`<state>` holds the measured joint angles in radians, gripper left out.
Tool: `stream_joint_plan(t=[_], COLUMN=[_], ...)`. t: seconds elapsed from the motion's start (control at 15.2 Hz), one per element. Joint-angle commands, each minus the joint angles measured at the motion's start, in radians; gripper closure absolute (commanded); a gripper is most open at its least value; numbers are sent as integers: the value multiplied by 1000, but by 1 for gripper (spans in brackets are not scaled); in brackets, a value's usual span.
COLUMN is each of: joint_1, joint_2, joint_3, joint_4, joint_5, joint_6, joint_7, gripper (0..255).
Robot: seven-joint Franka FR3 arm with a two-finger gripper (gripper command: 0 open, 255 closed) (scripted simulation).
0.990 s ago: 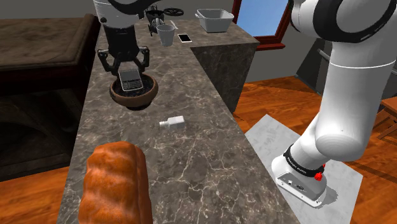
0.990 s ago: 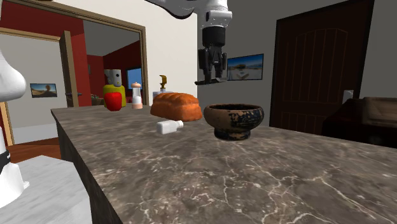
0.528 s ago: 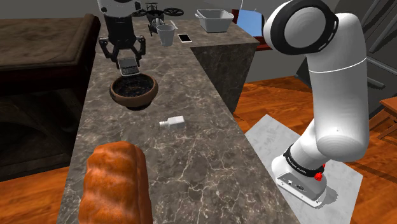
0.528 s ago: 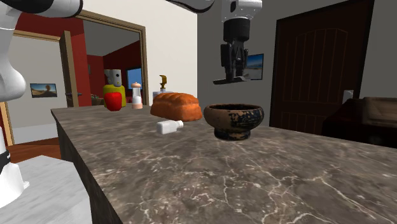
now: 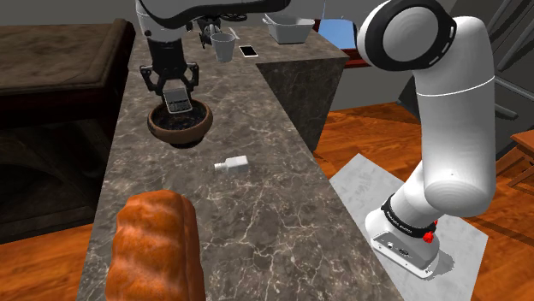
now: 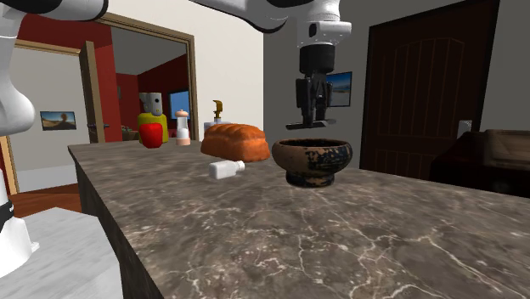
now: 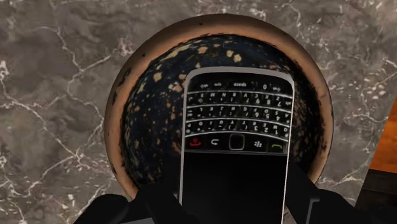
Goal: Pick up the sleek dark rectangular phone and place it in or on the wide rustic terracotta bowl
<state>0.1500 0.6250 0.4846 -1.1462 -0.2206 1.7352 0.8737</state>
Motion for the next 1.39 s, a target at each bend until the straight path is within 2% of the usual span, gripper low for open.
stream_joint_plan(t=[0.0,0.26,0.79,0.86,1.19,1.32], joint_1=[-2,-11,-11,-11,-11,-4], joint_2=[2,4,4,4,4,0], joint_3=[-1,-3,-2,-2,-2,0], joint_4=[-25,-83,-83,-83,-83,-20], joint_5=[-1,-4,-4,-4,-4,0], joint_6=[27,85,85,85,85,20], joint_7=[3,5,5,5,5,0], gripper=[255,255,255,0,0,0])
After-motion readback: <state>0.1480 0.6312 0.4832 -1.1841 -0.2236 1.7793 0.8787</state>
